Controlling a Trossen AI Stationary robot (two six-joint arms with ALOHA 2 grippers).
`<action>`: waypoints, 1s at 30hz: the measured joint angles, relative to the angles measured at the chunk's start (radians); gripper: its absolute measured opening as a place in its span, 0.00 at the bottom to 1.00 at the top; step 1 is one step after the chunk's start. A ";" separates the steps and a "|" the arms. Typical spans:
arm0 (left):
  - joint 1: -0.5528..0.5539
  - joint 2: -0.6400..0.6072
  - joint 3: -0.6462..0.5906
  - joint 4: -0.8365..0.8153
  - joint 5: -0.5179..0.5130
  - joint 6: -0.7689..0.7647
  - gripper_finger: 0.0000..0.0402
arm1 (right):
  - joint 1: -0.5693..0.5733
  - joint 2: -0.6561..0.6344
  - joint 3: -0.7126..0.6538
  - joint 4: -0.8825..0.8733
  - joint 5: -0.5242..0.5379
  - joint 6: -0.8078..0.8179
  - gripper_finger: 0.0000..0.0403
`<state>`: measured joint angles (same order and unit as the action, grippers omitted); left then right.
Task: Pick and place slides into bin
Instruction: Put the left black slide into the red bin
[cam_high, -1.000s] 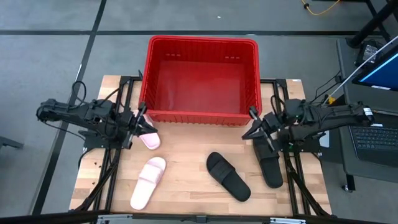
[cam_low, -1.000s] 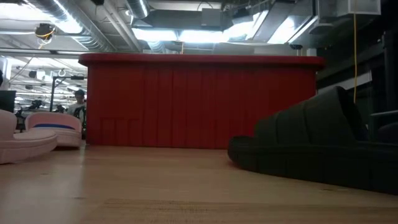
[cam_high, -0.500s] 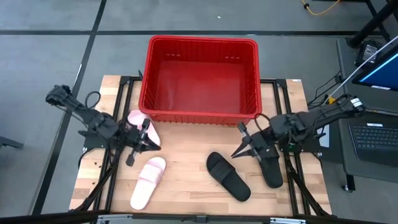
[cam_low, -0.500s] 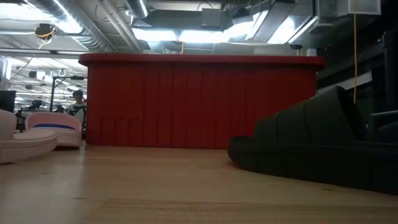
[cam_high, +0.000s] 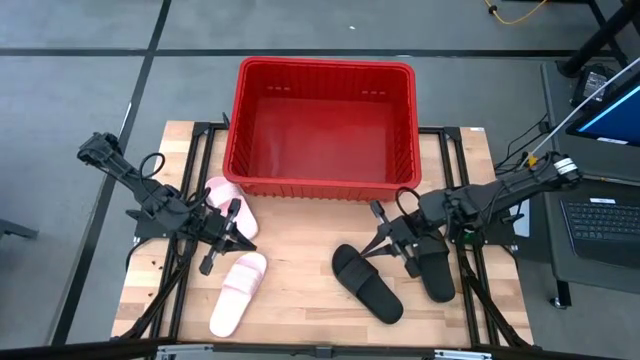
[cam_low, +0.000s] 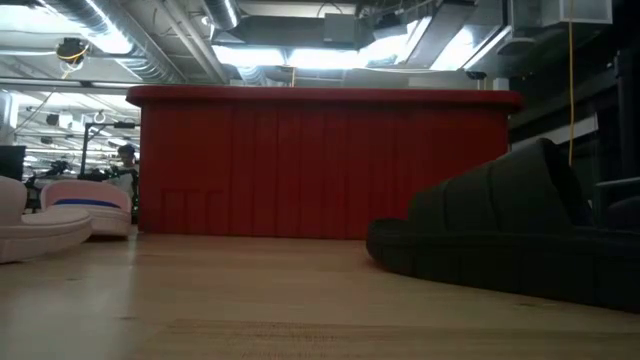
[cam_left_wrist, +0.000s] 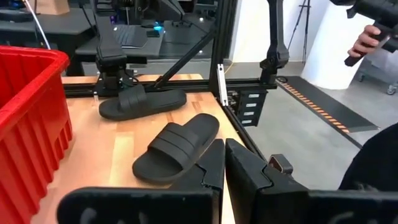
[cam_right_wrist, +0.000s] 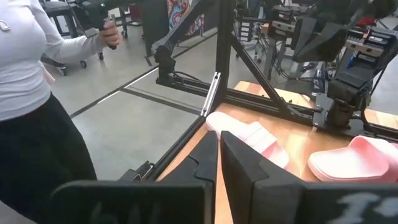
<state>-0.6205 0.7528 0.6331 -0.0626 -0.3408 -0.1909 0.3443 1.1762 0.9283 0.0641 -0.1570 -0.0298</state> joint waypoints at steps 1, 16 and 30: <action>0.000 0.000 0.000 0.000 0.000 -0.015 0.02 | 0.000 0.002 0.000 0.003 0.000 0.000 0.06; 0.000 0.000 0.000 0.011 -0.159 -0.032 0.02 | 0.000 0.002 0.000 0.015 0.000 0.078 0.06; 0.001 0.000 0.000 0.042 -0.343 -0.095 0.01 | 0.000 0.002 0.000 0.013 0.000 0.081 0.06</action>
<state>-0.6193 0.7533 0.6327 -0.0211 -0.6834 -0.2862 0.3443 1.1786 0.9283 0.0772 -0.1570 0.0513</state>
